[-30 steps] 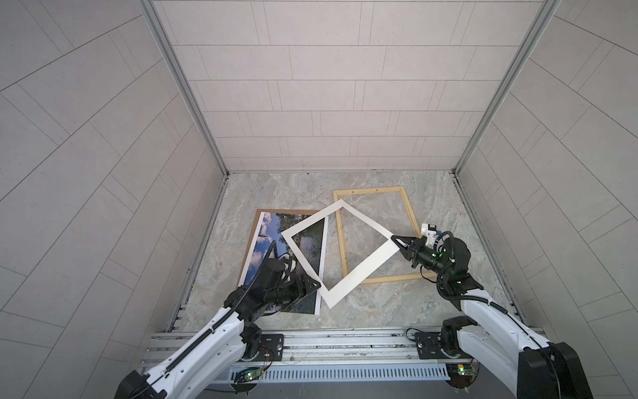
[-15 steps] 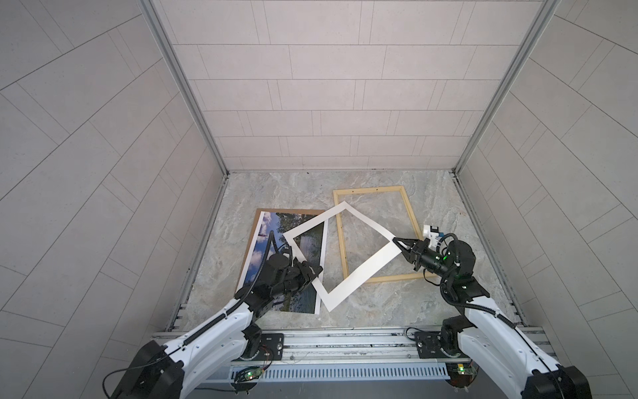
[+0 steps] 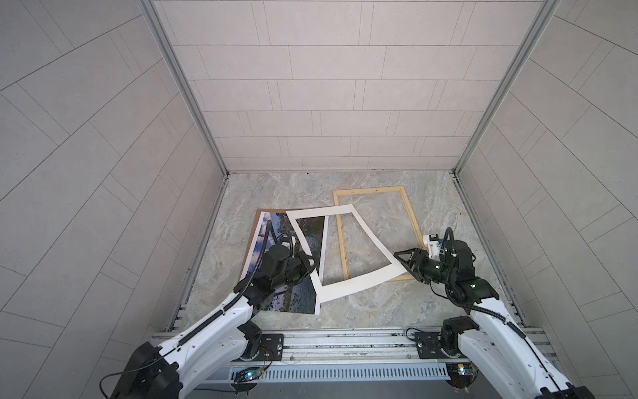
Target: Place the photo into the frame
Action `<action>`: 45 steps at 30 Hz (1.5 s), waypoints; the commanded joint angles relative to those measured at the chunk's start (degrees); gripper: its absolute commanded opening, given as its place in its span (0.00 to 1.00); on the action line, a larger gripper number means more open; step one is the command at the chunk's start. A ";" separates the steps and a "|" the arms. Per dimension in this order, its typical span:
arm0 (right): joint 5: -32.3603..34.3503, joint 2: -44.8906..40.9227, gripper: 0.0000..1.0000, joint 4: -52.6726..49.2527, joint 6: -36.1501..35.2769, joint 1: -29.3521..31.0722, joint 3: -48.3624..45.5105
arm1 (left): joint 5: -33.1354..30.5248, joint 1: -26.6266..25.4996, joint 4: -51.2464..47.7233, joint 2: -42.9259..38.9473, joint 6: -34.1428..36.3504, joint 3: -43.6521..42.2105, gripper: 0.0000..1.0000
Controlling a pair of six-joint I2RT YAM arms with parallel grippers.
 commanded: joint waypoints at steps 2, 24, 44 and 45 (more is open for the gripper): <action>14.16 1.28 0.73 -14.91 -18.97 -0.42 10.38 | 2.24 -0.18 -5.18 5.68 9.33 7.16 0.06; 18.05 26.49 0.80 -0.08 -28.29 -13.01 14.82 | 5.70 -0.54 -2.42 35.82 21.10 26.90 0.02; 18.55 52.15 0.82 9.88 -27.40 -14.08 21.98 | 0.42 -0.78 1.72 49.68 18.13 32.82 0.00; 18.39 52.24 0.81 9.93 -27.44 -14.15 21.75 | 0.44 -0.88 1.97 50.11 18.11 32.82 0.00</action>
